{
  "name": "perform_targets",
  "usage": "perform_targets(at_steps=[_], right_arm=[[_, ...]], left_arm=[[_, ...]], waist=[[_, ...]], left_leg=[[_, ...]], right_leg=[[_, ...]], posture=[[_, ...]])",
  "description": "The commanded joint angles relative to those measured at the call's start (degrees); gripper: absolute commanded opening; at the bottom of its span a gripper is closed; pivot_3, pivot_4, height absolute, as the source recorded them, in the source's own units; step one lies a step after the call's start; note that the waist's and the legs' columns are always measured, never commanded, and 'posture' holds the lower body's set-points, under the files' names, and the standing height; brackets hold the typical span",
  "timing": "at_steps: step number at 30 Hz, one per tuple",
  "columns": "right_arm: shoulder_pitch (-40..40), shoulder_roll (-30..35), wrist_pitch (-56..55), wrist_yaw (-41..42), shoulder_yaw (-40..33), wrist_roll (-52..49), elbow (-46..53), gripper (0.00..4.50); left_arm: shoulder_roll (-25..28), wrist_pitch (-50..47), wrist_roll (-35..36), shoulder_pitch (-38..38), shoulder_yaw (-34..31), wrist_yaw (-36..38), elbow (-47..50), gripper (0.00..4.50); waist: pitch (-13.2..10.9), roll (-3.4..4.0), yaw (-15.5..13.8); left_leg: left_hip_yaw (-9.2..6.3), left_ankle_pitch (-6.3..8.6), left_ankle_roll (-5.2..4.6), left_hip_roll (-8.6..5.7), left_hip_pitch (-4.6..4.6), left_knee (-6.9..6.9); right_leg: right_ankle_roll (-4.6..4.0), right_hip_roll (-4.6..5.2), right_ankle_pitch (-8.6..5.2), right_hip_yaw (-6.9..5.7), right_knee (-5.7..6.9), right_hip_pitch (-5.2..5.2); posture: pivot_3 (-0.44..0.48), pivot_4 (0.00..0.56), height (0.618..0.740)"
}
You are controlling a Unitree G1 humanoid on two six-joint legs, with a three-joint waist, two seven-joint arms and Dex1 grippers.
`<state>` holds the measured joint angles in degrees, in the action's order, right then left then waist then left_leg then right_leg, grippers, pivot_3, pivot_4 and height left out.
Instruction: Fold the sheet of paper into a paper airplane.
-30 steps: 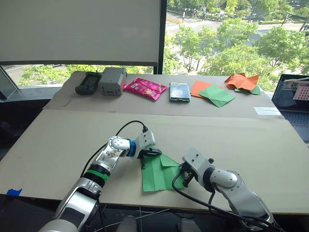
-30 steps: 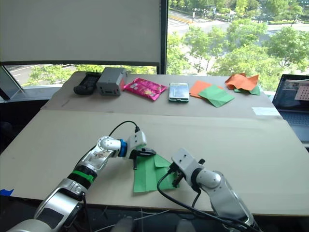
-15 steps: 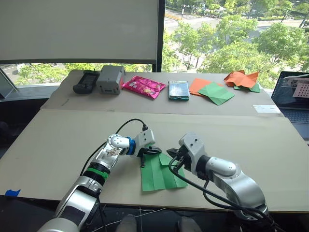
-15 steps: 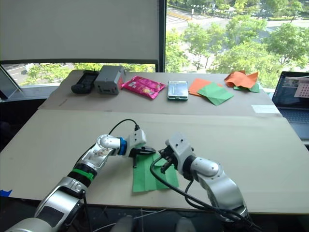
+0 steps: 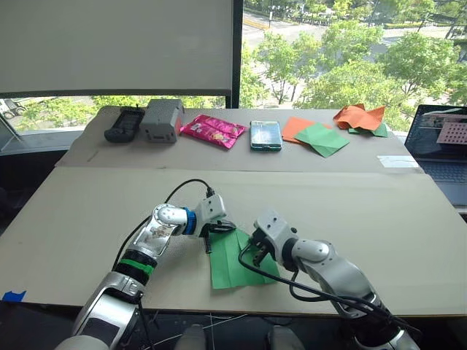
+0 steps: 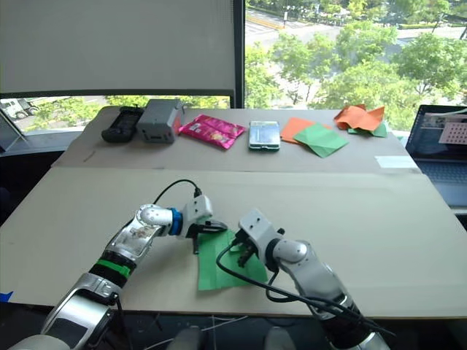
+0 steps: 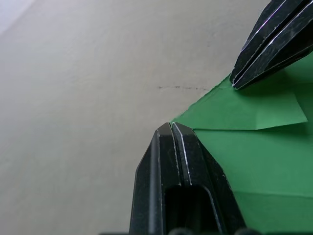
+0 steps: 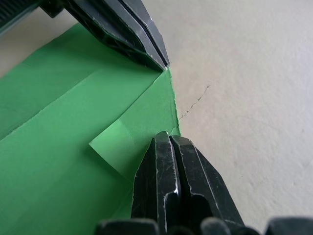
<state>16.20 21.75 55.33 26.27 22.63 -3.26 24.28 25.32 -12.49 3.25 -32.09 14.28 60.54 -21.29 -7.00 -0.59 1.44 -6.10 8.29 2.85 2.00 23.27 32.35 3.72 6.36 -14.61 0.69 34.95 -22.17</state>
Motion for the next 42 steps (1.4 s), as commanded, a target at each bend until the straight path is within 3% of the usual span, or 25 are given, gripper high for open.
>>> perform_targets(at_steps=[1,3,8,10,14,20,33,34,40,42], right_arm=[[-0.93,0.31,1.64,0.15,1.49,-0.09,-1.45,0.03],[-0.82,-0.07,1.39,-0.15,1.58,0.01,-1.92,0.01],[-0.47,-0.36,0.86,-0.36,1.93,0.2,-2.42,0.0],[-0.18,-0.56,0.53,-0.41,1.61,0.14,-2.46,0.0],[0.03,-0.75,0.31,-0.58,1.51,0.27,-2.64,0.0],[0.64,-1.43,0.34,-1.09,1.66,0.4,-2.89,0.0],[0.51,-1.51,1.21,-1.45,1.4,0.22,-1.81,0.0],[0.51,-1.51,1.29,-1.49,1.42,0.24,-1.75,0.0],[0.44,-1.74,1.48,-1.73,1.29,0.17,-1.61,0.0],[0.35,-1.83,1.75,-1.86,1.22,0.14,-1.29,0.0]], left_arm=[[2.02,-9.89,6.99,1.67,-8.39,-2.58,8.8,0.0],[2.77,-15.76,11.01,4.11,-12.78,-4.22,13.47,0.26],[2.65,-32.7,23.2,12.47,-23.33,-8.89,25.27,1.87],[0.23,-40.38,29.04,15.78,-28.05,-13.04,28.96,2.51],[-3.27,-47.4,33.67,18.55,-30.98,-19.46,32.42,2.51],[-7.98,-49.87,35.79,20.77,-29.08,-25.37,32.79,2.51],[-8.85,-49.03,35.82,21.19,-24.44,-28.11,31.35,2.51],[-8.74,-48.94,35.79,21.22,-24.24,-28.06,31.41,1.96],[-7.38,-47.57,35.34,21.18,-22.53,-27.3,31.48,0.04],[-6.6,-46.5,34.76,20.45,-22.11,-27.23,31.27,0.04]], waist=[[-0.03,-0.02,-0.07],[-0.06,-0.07,-0.25],[-0.07,-0.1,-0.09],[-0.08,-0.11,0.04],[-0.2,-0.33,-0.16],[-0.2,-0.36,-0.37],[-0.19,-0.31,-0.28],[-0.19,-0.3,-0.29],[-0.21,-0.29,-0.23],[-0.21,-0.29,-0.24]], left_leg=[[0.0,0.0,0.0,0.0,-0.01,-0.04],[0.0,0.0,0.0,0.0,-0.01,-0.04],[0.0,0.01,0.01,-0.01,-0.03,-0.03],[0.0,0.01,0.01,0.01,-0.09,-0.06],[-0.01,0.01,0.01,0.01,-0.11,-0.09],[-0.01,0.02,0.04,-0.03,-0.08,-0.07],[-0.01,0.02,0.04,-0.03,-0.08,-0.08],[-0.01,0.03,0.04,-0.03,-0.08,-0.08],[-0.01,0.03,0.04,-0.03,-0.04,-0.08],[-0.01,0.03,0.05,-0.03,-0.04,-0.09]], right_leg=[[0.0,0.0,0.0,0.0,0.0,0.0],[0.0,0.01,0.0,0.0,-0.01,0.01],[0.0,0.03,0.0,0.0,-0.04,0.03],[-0.01,0.02,0.0,0.01,-0.03,0.03],[-0.02,0.02,-0.01,0.0,-0.01,0.03],[-0.03,0.05,-0.02,0.01,-0.15,0.01],[-0.05,0.05,-0.01,0.01,-0.17,-0.03],[-0.05,0.05,-0.01,0.01,-0.18,-0.03],[-0.05,0.05,-0.01,0.01,-0.24,-0.07],[-0.05,0.05,-0.01,0.01,-0.25,-0.07]], posture=[[0.0,0.15,0.72],[0.0,0.15,0.72],[0.0,0.15,0.72],[0.0,0.15,0.72],[0.0,0.15,0.72],[0.0,0.15,0.72],[0.0,0.15,0.72],[0.0,0.15,0.72],[0.0,0.15,0.72],[0.0,0.15,0.72]])
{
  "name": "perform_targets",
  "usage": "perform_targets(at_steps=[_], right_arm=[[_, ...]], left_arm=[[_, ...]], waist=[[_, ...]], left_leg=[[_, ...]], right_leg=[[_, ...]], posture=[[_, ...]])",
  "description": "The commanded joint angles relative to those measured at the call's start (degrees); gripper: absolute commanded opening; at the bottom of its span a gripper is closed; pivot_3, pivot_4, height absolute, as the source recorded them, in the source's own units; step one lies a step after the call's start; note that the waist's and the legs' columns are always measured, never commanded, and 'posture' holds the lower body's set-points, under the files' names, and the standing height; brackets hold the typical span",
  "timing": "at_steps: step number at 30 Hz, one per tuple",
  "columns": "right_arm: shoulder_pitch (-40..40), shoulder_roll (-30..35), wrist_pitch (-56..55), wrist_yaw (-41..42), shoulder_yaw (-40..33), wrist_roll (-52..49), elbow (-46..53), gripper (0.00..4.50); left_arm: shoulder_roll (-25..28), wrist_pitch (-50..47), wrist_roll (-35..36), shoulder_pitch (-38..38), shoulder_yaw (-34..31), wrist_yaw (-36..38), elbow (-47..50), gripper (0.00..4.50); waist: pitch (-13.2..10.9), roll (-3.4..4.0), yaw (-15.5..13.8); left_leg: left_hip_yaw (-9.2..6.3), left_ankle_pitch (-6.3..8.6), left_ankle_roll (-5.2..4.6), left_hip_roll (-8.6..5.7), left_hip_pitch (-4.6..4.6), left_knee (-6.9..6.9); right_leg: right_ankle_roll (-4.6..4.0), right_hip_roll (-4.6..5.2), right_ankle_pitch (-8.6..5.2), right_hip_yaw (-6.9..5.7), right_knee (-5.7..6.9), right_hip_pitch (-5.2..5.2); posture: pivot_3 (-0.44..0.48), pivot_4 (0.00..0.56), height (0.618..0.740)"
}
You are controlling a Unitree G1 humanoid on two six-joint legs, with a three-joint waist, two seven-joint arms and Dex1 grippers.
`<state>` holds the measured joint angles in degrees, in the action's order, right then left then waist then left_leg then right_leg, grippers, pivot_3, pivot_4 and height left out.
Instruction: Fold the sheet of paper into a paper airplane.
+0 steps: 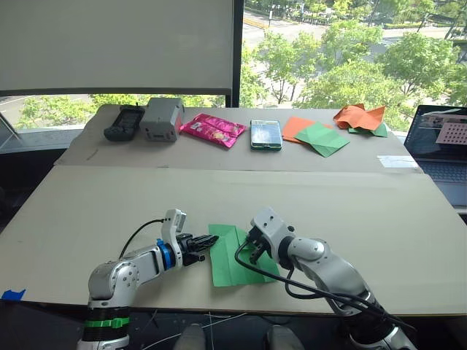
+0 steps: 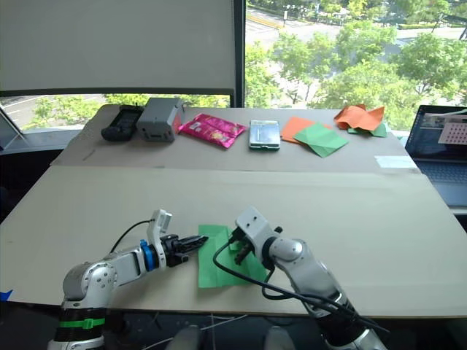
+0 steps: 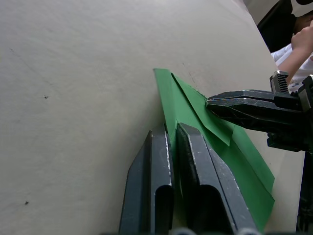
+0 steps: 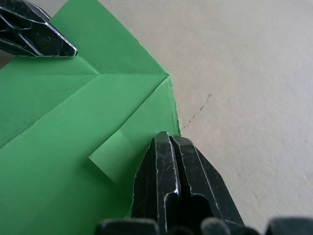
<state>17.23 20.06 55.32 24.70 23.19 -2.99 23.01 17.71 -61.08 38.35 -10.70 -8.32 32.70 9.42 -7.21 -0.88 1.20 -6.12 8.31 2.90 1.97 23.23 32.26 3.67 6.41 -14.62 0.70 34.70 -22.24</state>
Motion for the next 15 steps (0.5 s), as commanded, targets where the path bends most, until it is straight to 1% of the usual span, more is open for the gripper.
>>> perform_targets(at_steps=[1,2,5,10,15], right_arm=[[-0.67,-0.17,1.92,-0.34,0.64,-0.14,0.17,0.0],[-0.65,-0.31,2.18,-0.42,0.57,-0.22,0.46,0.0],[-0.37,-0.8,2.81,-0.31,0.48,-0.73,1.46,0.0],[0.29,-2.12,4.12,-0.4,0.01,-1.39,2.0,0.0],[0.46,-2.58,4.43,-0.59,-0.13,-1.3,1.87,0.0]], left_arm=[[1.49,2.89,-0.87,-1.48,0.79,0.61,0.4,0.04],[2.72,4.53,-2.4,-2.0,2.16,1.05,0.35,0.04],[7.48,11.73,-8.97,-3.17,9.01,4.15,0.55,0.04],[12.02,21.45,-16.01,-5.31,16.64,9.64,-0.38,0.04],[14.02,27.01,-18.74,-5.91,20.18,14.63,-0.68,0.04]], waist=[[-0.01,0.0,-0.01],[-0.01,0.0,-0.01],[-0.03,0.03,0.0],[-0.06,0.13,-0.17],[-0.07,0.2,-0.33]], left_leg=[[0.0,0.0,0.0,0.0,0.0,0.0],[0.0,0.0,0.0,0.0,0.01,0.0],[0.0,0.0,0.0,0.0,0.02,-0.06],[0.0,0.0,0.0,0.0,0.1,-0.21],[0.01,0.0,0.0,0.0,0.16,-0.23]], right_leg=[[0.0,0.0,0.0,0.0,-0.01,0.0],[0.0,0.0,0.0,0.0,-0.03,-0.01],[0.0,0.0,0.0,0.0,-0.08,-0.04],[-0.02,0.0,0.01,0.0,-0.41,-0.03],[-0.02,0.0,0.02,0.0,-0.48,-0.02]], posture=[[0.0,0.15,0.72],[0.0,0.15,0.72],[0.0,0.15,0.72],[0.0,0.15,0.72],[0.0,0.15,0.72]])
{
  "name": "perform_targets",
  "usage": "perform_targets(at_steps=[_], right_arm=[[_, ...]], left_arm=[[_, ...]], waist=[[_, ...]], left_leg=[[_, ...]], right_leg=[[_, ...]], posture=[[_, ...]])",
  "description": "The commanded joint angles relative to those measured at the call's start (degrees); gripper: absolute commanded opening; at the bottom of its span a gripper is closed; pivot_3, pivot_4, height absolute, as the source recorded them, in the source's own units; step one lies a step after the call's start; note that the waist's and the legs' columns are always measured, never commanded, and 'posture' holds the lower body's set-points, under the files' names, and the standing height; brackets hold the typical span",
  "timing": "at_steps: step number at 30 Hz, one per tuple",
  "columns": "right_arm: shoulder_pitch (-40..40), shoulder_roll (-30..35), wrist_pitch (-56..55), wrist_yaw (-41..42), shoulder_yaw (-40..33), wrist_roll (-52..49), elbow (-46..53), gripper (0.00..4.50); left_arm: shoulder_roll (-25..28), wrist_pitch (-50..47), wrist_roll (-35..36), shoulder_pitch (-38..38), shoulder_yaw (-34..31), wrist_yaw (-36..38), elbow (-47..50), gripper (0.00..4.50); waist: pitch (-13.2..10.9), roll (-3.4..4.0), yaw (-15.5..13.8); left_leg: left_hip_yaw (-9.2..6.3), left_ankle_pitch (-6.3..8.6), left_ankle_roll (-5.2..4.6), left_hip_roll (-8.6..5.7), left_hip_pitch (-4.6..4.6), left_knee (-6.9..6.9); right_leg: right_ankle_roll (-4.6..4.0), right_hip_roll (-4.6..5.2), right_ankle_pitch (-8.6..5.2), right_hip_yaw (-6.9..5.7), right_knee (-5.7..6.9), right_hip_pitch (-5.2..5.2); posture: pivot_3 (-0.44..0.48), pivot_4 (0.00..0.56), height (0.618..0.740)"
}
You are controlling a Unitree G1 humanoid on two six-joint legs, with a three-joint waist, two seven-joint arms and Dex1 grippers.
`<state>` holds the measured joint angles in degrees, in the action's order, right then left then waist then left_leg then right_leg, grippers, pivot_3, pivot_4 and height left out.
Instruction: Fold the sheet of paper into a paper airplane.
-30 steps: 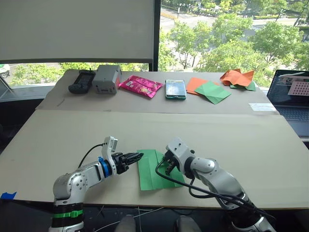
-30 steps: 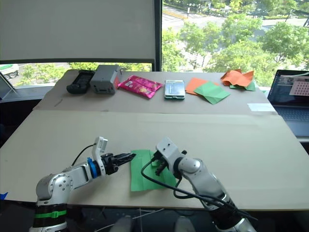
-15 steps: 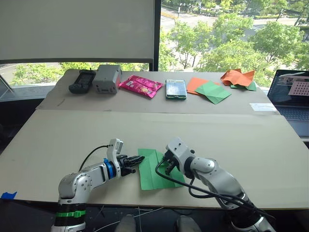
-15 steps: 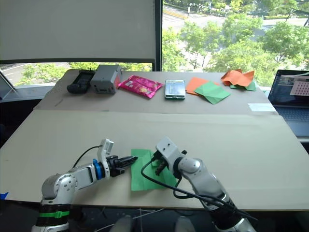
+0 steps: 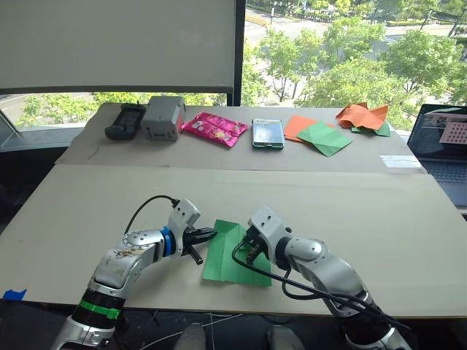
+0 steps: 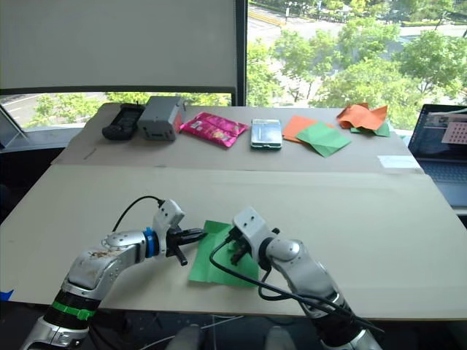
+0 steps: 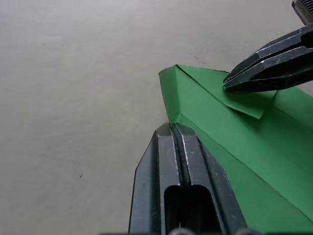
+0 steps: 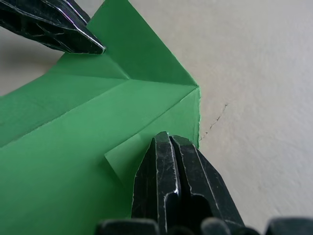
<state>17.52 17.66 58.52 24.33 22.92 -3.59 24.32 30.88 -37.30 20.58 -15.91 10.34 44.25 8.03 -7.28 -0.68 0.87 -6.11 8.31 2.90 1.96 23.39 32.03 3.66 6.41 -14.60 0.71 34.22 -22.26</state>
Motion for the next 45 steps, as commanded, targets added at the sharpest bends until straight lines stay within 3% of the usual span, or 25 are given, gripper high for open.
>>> perform_targets(at_steps=[1,11,22,39,42,45], right_arm=[[0.07,-0.37,1.35,-0.37,-0.03,-0.69,0.59,0.0],[-0.28,-1.42,1.46,-1.44,-1.09,-0.79,0.72,0.0],[3.82,-4.63,-0.58,-0.8,-7.41,-4.1,0.12,0.0],[3.15,-4.85,-6.09,-1.78,-3.13,-1.86,-10.06,0.0],[2.69,-5.31,-6.25,-1.85,-3.09,-1.99,-10.36,0.0],[2.52,-5.5,-6.42,-1.99,-2.93,-1.91,-10.47,0.0]], left_arm=[[1.09,3.76,-1.04,-0.42,1.96,4.07,1.2,0.04],[-0.56,4.19,-2.61,-0.9,3.88,5.97,-1.59,0.04],[-0.14,7.33,-7.53,-1.99,7.41,7.52,-4.13,0.04],[0.91,10.49,-10.25,-1.23,7.93,9.77,-3.75,0.04],[1.92,9.79,-9.04,-1.21,6.78,11.0,-2.56,0.77],[2.21,6.87,-6.54,-1.95,4.33,11.49,-1.84,1.82]], waist=[[0.0,0.0,0.0],[-0.03,0.04,-0.06],[-0.06,0.09,-0.26],[-0.02,0.13,-0.17],[-0.01,0.13,-0.04],[-0.01,0.13,0.0]], left_leg=[[0.0,0.0,0.0,0.0,0.0,-0.01],[0.0,0.0,0.0,0.0,0.0,-0.03],[0.0,-0.01,-0.02,-0.01,0.06,-0.02],[0.0,-0.03,-0.05,-0.02,-0.01,0.0],[0.0,-0.03,-0.05,-0.01,-0.06,0.01],[0.0,-0.03,-0.05,0.0,-0.07,0.01]], right_leg=[[0.0,0.0,0.0,0.0,0.0,0.0],[0.0,0.0,0.0,-0.01,-0.02,0.01],[0.03,-0.01,0.02,0.0,0.01,0.04],[0.04,-0.03,0.02,0.0,0.21,0.07],[0.04,-0.03,0.02,0.0,0.28,0.07],[0.04,-0.03,0.02,0.0,0.32,0.05]], posture=[[0.0,0.15,0.72],[0.0,0.15,0.72],[0.0,0.15,0.72],[0.0,0.15,0.72],[0.0,0.15,0.72],[0.0,0.15,0.72]])
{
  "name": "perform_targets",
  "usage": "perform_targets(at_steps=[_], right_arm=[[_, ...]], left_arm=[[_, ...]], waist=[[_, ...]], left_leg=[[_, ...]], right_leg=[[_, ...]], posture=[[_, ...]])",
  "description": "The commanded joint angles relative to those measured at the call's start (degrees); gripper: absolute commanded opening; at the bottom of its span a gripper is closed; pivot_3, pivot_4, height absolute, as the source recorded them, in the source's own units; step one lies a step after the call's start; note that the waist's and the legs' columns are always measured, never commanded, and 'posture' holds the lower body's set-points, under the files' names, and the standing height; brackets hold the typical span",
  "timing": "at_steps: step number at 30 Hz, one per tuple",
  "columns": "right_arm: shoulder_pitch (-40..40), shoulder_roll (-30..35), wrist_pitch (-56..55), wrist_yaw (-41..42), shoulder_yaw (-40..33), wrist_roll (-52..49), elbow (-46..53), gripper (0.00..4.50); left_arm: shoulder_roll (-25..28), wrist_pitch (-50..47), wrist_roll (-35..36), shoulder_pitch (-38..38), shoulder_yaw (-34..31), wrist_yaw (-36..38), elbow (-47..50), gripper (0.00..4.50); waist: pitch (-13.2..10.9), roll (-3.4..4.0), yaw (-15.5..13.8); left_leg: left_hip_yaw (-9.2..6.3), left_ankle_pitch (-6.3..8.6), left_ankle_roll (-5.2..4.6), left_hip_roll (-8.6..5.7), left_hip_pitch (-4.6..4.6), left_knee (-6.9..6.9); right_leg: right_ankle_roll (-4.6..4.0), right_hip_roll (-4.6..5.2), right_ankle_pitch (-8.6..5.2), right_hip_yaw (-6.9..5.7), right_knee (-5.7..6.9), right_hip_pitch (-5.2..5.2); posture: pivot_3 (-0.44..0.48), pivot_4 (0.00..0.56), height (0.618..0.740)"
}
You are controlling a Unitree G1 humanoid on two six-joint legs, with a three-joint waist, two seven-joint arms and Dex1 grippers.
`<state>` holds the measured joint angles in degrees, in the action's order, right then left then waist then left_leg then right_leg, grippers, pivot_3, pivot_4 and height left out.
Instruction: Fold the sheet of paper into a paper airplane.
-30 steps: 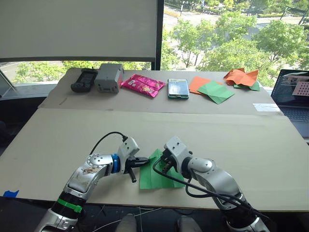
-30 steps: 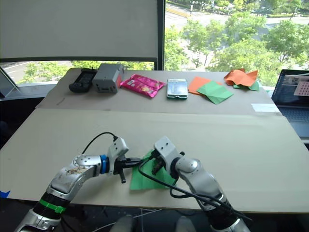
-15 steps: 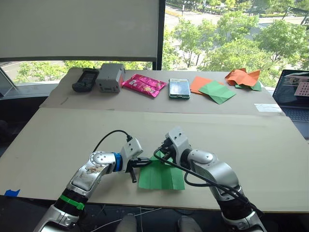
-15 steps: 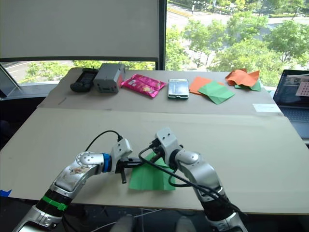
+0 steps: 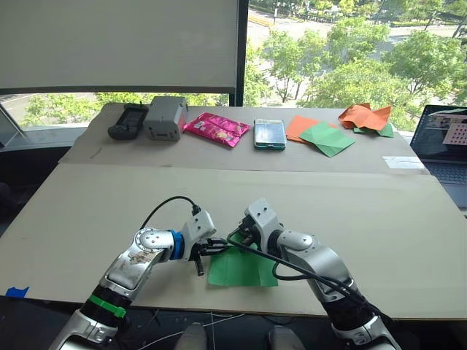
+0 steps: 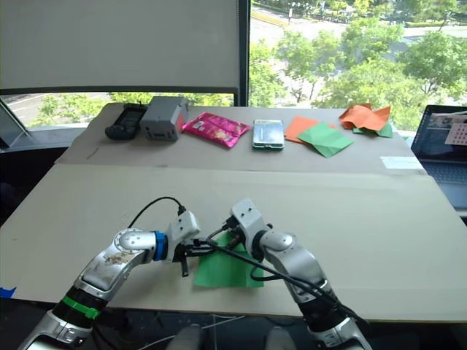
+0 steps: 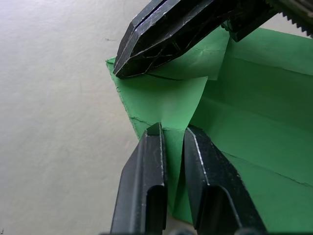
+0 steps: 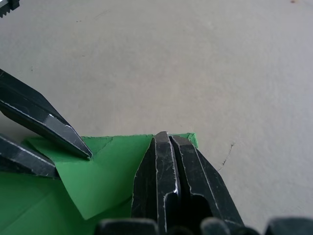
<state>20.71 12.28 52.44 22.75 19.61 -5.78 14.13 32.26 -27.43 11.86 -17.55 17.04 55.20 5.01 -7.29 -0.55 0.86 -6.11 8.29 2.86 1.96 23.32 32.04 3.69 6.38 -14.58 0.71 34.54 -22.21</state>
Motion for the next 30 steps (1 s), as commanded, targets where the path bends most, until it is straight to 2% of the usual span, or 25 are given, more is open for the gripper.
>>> perform_targets(at_steps=[1,2,7,8,14,19,30], right_arm=[[-0.71,-0.17,-0.34,-0.5,0.42,0.3,-0.26,0.0],[-0.76,-0.21,-0.35,-0.6,0.46,0.32,-0.29,0.0],[-0.91,-0.68,-0.44,-1.17,0.35,0.32,-0.43,0.0],[-0.95,-0.78,-0.45,-1.26,0.33,0.34,-0.45,0.0],[-1.16,-1.32,-0.47,-1.94,0.01,0.36,-0.58,0.0],[-1.33,-1.35,-0.21,-2.33,-0.08,0.37,-0.27,0.0],[-2.11,-1.17,0.68,-2.93,-0.47,0.36,1.04,0.0]], left_arm=[[0.86,-4.63,3.92,-0.89,-4.06,0.78,1.28,2.1],[0.97,-6.0,5.47,-1.48,-5.52,1.07,1.27,2.44],[-0.16,-9.35,9.68,-5.52,-10.17,1.21,-2.48,2.44],[-0.39,-8.9,9.78,-6.16,-10.19,1.6,-3.6,1.87],[-3.9,-7.02,7.74,-8.94,-7.24,1.63,-8.08,0.03],[-6.23,-3.26,4.14,-10.69,-4.31,1.02,-12.36,0.03],[-6.79,2.79,-1.81,-10.54,0.08,2.7,-17.7,0.03]], waist=[[0.0,0.0,0.02],[-0.01,-0.01,0.06],[-0.01,-0.03,-0.03],[-0.01,-0.03,0.0],[0.0,-0.07,-0.04],[0.0,-0.07,-0.02],[0.01,-0.07,-0.08]], left_leg=[[0.0,0.0,0.0,0.0,0.0,0.0],[0.0,0.0,0.0,0.0,0.0,0.0],[0.0,0.0,-0.01,0.0,0.01,0.01],[0.0,-0.01,-0.01,0.0,0.01,0.02],[0.0,-0.22,-0.35,-0.01,-0.03,0.06],[0.0,-0.19,-0.3,0.01,-0.05,0.07],[0.0,-0.19,-0.3,0.0,-0.06,0.09]], right_leg=[[0.0,0.0,0.0,0.0,0.01,0.0],[0.0,0.0,0.0,0.0,0.02,-0.01],[0.0,-0.01,0.0,-0.01,0.07,-0.01],[0.0,-0.01,0.0,-0.01,0.07,-0.01],[0.01,-0.04,0.0,0.03,0.24,0.01],[-0.01,-0.07,-0.01,0.03,0.38,-0.03],[-0.01,-0.07,-0.01,0.04,0.38,0.01]], posture=[[0.0,0.15,0.72],[0.0,0.15,0.72],[0.0,0.15,0.72],[0.0,0.15,0.72],[0.0,0.15,0.72],[0.0,0.15,0.72],[0.0,0.15,0.72]])
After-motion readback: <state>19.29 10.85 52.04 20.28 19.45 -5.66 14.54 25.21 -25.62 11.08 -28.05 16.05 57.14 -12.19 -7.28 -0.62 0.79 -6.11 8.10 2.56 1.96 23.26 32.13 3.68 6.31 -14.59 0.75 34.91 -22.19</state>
